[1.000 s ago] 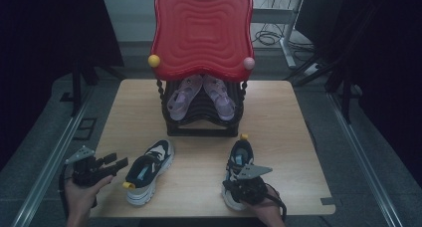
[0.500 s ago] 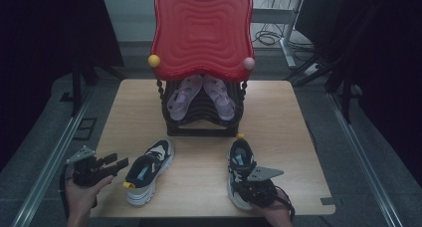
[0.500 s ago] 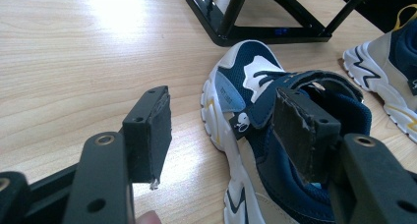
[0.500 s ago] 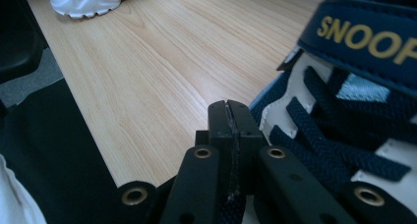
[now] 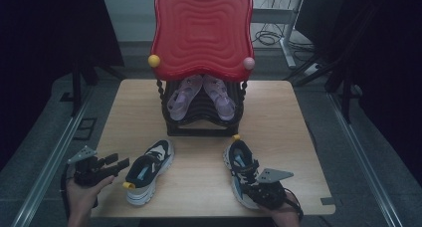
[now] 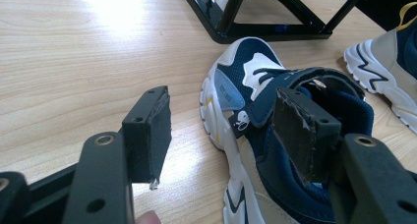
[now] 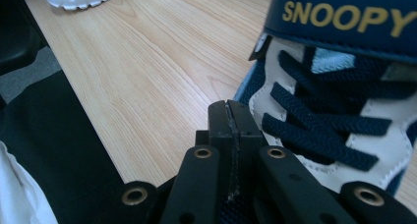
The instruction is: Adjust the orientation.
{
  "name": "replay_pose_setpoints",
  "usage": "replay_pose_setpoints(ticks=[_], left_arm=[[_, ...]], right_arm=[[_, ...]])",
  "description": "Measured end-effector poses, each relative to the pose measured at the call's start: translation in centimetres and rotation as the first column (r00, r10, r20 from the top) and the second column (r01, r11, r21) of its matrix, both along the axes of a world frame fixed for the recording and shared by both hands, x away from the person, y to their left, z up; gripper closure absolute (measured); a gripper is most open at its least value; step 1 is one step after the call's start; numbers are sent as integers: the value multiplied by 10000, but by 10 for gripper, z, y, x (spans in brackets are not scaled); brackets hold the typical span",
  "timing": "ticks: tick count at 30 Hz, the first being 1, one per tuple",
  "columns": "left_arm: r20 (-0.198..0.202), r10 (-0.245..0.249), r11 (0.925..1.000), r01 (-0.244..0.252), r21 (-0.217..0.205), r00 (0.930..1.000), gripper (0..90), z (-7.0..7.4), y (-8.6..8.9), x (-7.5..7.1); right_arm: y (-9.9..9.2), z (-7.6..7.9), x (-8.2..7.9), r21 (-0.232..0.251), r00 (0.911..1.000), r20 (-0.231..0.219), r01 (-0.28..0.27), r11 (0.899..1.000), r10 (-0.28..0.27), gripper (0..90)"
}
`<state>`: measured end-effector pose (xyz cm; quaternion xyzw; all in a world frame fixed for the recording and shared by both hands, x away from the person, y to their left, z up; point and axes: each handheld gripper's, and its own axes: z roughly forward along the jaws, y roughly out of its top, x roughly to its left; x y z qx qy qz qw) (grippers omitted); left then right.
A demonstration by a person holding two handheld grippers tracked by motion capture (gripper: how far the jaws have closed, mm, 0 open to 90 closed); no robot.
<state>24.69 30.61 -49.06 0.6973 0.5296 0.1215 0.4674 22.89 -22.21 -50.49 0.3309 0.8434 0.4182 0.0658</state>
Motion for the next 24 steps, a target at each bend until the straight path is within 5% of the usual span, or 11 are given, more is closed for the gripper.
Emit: replay_pose_setpoints(ticks=[4, 24], left_arm=[[19, -109, 9996, 109, -245, 9999, 402, 0, 1, 0], [-36, -130, 9997, 129, -197, 9999, 400, -2, 0, 1]], right_arm=[[-12, 1, 0, -53, 9997, -61, 225, 9997, -225, 895], [-51, 5, 9, -292, 9928, -280, 1157, 9929, -1165, 895]])
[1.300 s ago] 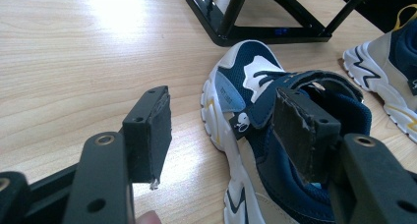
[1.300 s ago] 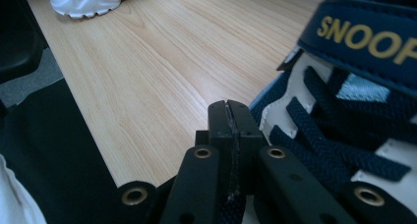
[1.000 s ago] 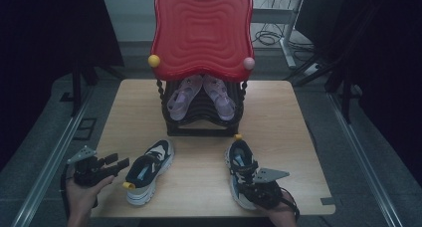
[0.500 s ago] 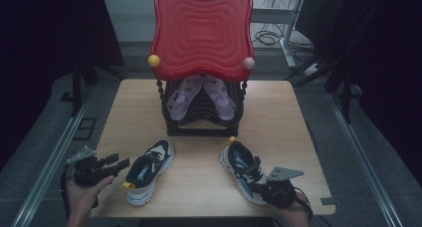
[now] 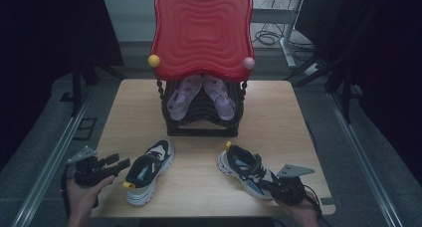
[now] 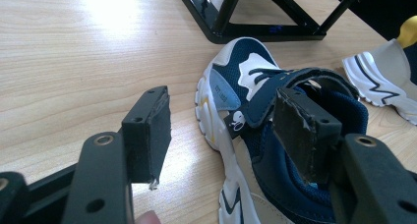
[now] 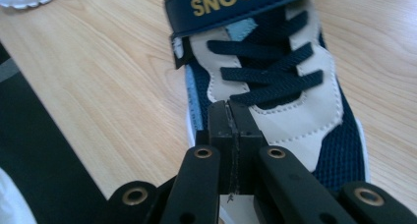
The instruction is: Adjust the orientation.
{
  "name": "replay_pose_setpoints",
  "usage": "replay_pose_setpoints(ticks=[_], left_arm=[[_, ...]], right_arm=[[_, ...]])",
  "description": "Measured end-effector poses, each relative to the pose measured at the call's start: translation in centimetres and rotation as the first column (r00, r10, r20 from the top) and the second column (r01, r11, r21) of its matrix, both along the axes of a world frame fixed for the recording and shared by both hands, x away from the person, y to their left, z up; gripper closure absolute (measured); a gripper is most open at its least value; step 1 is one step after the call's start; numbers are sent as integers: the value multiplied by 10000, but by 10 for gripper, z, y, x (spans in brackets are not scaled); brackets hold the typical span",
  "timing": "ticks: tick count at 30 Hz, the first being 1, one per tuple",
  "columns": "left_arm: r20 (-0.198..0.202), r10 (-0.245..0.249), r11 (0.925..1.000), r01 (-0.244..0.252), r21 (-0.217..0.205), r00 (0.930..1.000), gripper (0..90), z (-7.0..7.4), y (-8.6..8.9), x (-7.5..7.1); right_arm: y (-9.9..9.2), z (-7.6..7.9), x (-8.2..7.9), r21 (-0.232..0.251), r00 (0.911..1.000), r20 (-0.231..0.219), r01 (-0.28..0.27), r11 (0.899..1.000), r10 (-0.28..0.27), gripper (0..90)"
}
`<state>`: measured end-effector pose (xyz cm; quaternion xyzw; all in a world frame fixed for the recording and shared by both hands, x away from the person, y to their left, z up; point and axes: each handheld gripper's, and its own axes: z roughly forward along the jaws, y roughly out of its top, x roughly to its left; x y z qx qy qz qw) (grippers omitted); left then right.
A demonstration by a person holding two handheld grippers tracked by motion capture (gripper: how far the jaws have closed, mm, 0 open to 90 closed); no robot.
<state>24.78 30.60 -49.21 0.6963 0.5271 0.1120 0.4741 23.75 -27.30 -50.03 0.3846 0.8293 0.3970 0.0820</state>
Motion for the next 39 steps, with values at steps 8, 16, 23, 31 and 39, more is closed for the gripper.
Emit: replay_pose_setpoints(ticks=[8, 16, 23, 31, 39], left_arm=[[-1, 10, 10000, -10, 65, 10000, 400, -1, -1, 1], [-6, 60, 9997, -59, 232, 10000, 400, -1, -2, 0], [28, 85, 9996, -86, 254, 10000, 399, 0, -2, 0], [-19, 53, 9997, -53, 256, 10000, 399, 0, -2, 1], [-6, 97, 9997, -97, 228, 10000, 399, 0, -2, 0]], right_arm=[[-16, 0, 4, -93, 9976, 149, 681, 9976, -680, 896], [-25, -1, 13, -191, 9935, 333, 1095, 9938, -1088, 896], [-35, -1, 32, -276, 9856, 405, 1656, 9858, -1644, 896], [-34, 0, 48, -347, 9801, 484, 1941, 9804, -1924, 896], [-33, 0, 62, -425, 9767, 530, 2104, 9767, -2081, 896]])
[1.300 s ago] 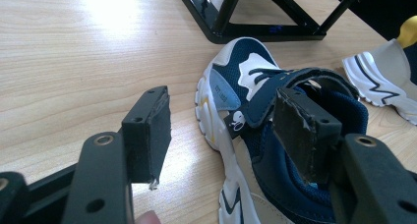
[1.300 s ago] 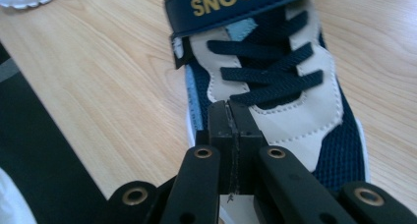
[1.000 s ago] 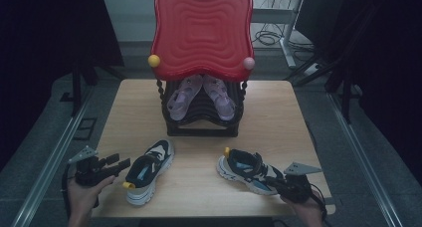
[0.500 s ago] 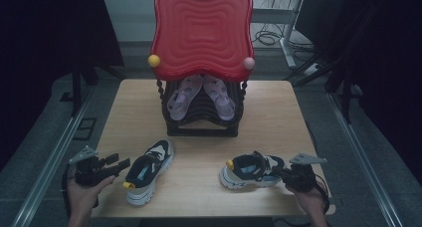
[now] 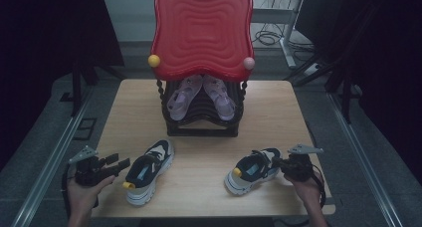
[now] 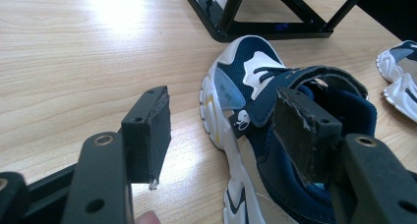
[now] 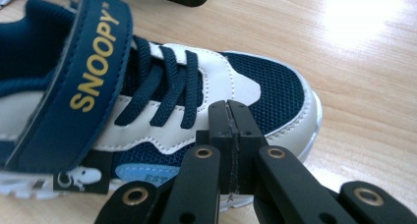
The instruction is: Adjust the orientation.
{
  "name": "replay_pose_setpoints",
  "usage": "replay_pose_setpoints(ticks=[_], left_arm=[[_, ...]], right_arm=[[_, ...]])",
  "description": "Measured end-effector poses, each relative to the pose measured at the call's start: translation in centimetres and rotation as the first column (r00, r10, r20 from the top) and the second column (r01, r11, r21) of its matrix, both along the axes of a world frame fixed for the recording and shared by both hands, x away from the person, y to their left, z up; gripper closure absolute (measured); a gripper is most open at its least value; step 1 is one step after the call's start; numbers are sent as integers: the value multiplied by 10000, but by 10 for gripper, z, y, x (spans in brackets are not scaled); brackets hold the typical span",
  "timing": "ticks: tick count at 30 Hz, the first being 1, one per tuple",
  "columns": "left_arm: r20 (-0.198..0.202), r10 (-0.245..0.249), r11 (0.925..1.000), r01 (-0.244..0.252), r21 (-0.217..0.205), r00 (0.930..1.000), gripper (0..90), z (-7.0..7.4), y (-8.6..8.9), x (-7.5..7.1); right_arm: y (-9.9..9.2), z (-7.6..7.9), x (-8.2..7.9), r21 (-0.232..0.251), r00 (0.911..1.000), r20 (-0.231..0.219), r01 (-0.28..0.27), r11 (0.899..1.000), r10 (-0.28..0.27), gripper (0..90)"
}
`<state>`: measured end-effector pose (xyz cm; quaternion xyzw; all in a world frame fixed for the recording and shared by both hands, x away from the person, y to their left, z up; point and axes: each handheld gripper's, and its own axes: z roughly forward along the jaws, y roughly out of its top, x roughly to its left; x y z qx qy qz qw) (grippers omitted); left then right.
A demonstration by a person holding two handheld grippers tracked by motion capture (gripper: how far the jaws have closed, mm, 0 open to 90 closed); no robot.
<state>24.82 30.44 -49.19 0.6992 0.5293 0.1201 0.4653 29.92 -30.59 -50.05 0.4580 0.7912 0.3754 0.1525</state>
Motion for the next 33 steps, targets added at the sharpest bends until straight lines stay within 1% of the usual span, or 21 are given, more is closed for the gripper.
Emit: replay_pose_setpoints(ticks=[1, 8, 11, 12, 14, 15, 17, 20, 23, 28, 29, 30, 31, 33], left_arm=[[-8, -17, 10000, 17, 10, 10000, 399, 0, -1, 0], [-28, -43, 10000, 43, 16, 10000, 399, -1, -2, 1], [-28, -53, 10000, 53, 21, 10000, 399, -1, -3, 1], [-25, -49, 10000, 49, 17, 10000, 399, -1, -3, 1], [-26, -40, 10000, 40, 20, 10000, 399, -1, -3, 1], [-32, -34, 10000, 34, 23, 10000, 399, -1, -2, 1], [-51, -45, 10000, 45, 43, 10000, 399, -1, -2, 1], [-30, -41, 10000, 42, 35, 10000, 399, -1, -3, 1], [-47, -42, 10000, 42, 41, 10000, 399, -1, -2, 1], [-52, -56, 10000, 56, 76, 10000, 399, -2, -2, 1], [-53, -54, 10000, 55, 71, 10000, 399, -2, -3, 1], [-55, -56, 10000, 56, 74, 10000, 399, -2, -3, 2], [-72, -60, 10000, 61, 60, 10000, 399, -2, -3, 2], [-71, -63, 10000, 63, 54, 10000, 399, -2, -3, 2]], right_arm=[[1, 0, 3, -41, 10000, 56, 4, 10000, -3, 896], [4, -1, 13, -56, 10000, 66, -33, 10000, 34, 896], [8, -1, 18, -169, 9999, 99, -102, 9998, 103, 896], [12, -1, 21, -312, 9996, 201, -199, 9993, 205, 896], [13, -1, 22, -308, 9994, 240, -248, 9992, 255, 896], [15, -1, 23, -380, 9994, 238, -256, 9989, 266, 896], [18, -1, 26, -451, 9985, 331, -413, 9981, 428, 896], [21, -2, 28, -364, 9979, 370, -513, 9980, 526, 896], [27, -1, 32, -434, 9968, 408, -667, 9968, 685, 896], [33, -2, 36, -417, 9952, 474, -831, 9957, 851, 896], [35, -2, 38, -341, 9948, 463, -894, 9954, 910, 896], [39, -2, 40, -339, 9934, 474, -1027, 9941, 1043, 896], [39, -2, 40, -339, 9934, 474, -1027, 9941, 1043, 896], [44, -2, 42, -406, 9910, 533, -1203, 9919, 1224, 896]])
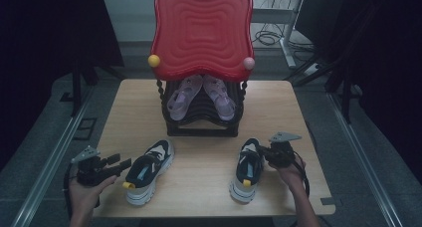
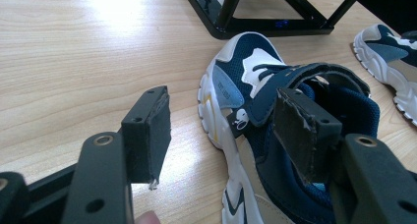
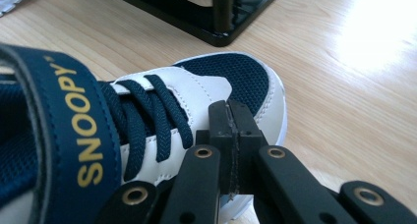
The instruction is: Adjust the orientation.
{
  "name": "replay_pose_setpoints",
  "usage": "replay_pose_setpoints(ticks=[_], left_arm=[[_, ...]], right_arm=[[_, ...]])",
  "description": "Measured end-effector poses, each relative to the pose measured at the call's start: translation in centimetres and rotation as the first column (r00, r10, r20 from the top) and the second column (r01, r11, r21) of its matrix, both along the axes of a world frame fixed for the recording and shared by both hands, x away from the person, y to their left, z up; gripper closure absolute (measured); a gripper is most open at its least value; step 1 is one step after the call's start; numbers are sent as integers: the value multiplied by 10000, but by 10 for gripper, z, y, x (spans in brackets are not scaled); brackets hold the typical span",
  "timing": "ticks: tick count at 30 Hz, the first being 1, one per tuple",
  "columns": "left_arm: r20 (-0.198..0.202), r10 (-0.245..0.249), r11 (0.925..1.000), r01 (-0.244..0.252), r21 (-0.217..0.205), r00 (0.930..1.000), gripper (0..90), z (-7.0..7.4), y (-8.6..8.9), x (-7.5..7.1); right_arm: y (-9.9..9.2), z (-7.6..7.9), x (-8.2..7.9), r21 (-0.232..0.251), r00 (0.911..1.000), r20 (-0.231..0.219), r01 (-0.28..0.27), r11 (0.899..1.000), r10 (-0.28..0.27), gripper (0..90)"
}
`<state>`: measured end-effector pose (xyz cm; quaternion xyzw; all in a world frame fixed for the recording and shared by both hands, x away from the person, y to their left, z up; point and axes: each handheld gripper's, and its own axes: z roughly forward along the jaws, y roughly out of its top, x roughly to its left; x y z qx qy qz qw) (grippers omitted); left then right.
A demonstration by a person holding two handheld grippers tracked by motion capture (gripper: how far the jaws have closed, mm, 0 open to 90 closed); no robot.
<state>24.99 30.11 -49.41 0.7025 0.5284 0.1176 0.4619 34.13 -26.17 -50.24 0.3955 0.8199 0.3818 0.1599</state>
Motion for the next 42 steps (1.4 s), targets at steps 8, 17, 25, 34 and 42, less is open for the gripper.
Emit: replay_pose_setpoints(ticks=[8, 17, 25, 34, 42], left_arm=[[-7, 19, 10000, -19, 11, 10000, 399, 0, 1, 0], [-34, -16, 10000, 16, 27, 10000, 399, -1, 0, 0], [-7, 8, 10000, -8, 7, 10000, 399, 0, 0, 0], [9, 4, 10000, -4, 6, 10000, 398, -1, -1, 0], [-11, -13, 10000, 13, 27, 10000, 398, 0, -1, 0]], right_arm=[[15, -1, 5, -102, 9988, 92, -478, 9988, 479, 896], [18, -2, 7, 86, 9968, 123, -791, 9968, 790, 896], [28, -3, 12, 205, 9919, 213, -1255, 9919, 1251, 895], [40, -2, 26, 457, 9807, -57, -1952, 9797, 1957, 895], [45, -1, 36, 541, 9656, -311, -2563, 9651, 2582, 895]])
